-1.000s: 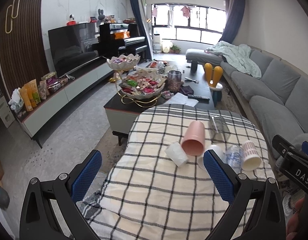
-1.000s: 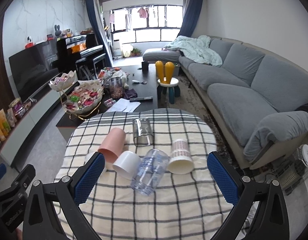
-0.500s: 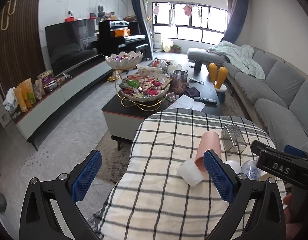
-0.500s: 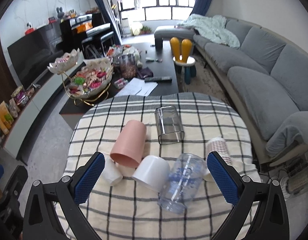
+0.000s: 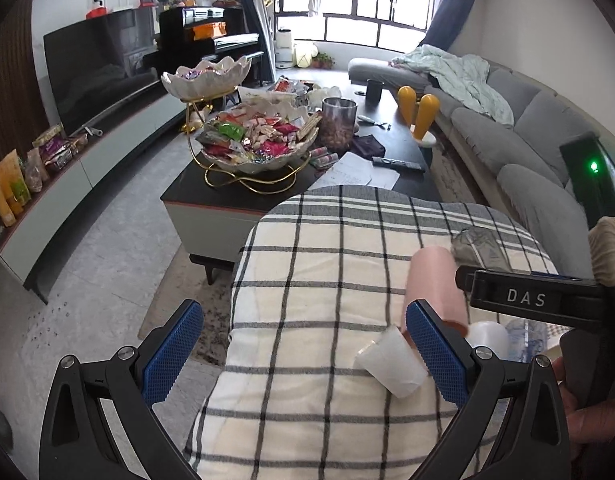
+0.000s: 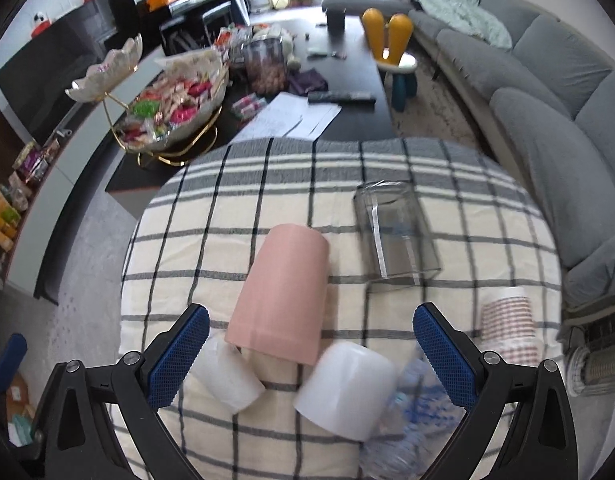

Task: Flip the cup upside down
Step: 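Reach the right gripper to the pink cup and close around it, then lift and tip the pink cup with the right gripper, set it down, open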

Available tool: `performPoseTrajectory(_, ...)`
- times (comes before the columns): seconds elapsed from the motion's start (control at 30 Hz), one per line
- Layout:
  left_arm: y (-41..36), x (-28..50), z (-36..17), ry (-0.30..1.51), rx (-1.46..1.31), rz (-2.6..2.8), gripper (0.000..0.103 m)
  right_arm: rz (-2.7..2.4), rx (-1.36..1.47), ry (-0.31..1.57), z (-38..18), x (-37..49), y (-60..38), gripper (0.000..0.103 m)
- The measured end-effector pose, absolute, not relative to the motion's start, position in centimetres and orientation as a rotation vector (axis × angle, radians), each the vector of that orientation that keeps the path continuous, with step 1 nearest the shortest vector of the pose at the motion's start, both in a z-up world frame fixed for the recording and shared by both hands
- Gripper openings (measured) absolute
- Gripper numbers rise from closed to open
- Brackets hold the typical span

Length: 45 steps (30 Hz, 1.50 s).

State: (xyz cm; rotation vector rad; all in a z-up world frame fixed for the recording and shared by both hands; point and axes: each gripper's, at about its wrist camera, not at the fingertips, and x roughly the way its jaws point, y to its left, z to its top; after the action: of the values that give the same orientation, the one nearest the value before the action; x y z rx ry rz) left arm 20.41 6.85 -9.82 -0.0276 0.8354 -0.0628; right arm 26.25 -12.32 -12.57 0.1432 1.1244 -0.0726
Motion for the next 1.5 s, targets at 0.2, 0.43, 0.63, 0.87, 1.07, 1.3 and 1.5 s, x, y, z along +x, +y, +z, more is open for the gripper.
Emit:
performPoseTrajectory(0.2,7.8,22.6,-11.4,0.871,-0.032,-0.06,0.103,-0.07,0.165,1.198,-15.3,29.0,-11.7,0.102)
performPoseTrajectory(0.43,8.2,24.1,-13.0,0.897,-0.011,-0.051,0.103,-0.083,0.176,1.259,-18.0,30.6,-11.2,0.101)
performPoseTrajectory(0.63,8.6,24.7,-13.9,0.91,-0.016,-0.036,0.103,-0.074,0.198,1.298,-20.0,31.1,-11.1,0.094)
performPoseTrajectory(0.87,9.1,24.6,-14.3,0.919,-0.03,-0.028,0.103,-0.046,0.26,1.302,-20.9,31.1,-11.2,0.074)
performPoseTrajectory(1.07,9.1,24.1,-13.4,0.898,-0.028,-0.031,0.103,-0.026,0.259,1.248,-19.2,30.7,-10.9,0.073)
performPoseTrajectory(1.3,9.2,22.7,-11.3,0.867,-0.039,-0.029,0.103,0.009,0.272,1.204,-16.4,29.4,-10.4,0.072)
performPoseTrajectory(1.5,9.5,19.6,-9.1,0.836,-0.043,-0.031,0.103,0.042,0.287,1.168,-13.6,25.5,-10.1,0.072)
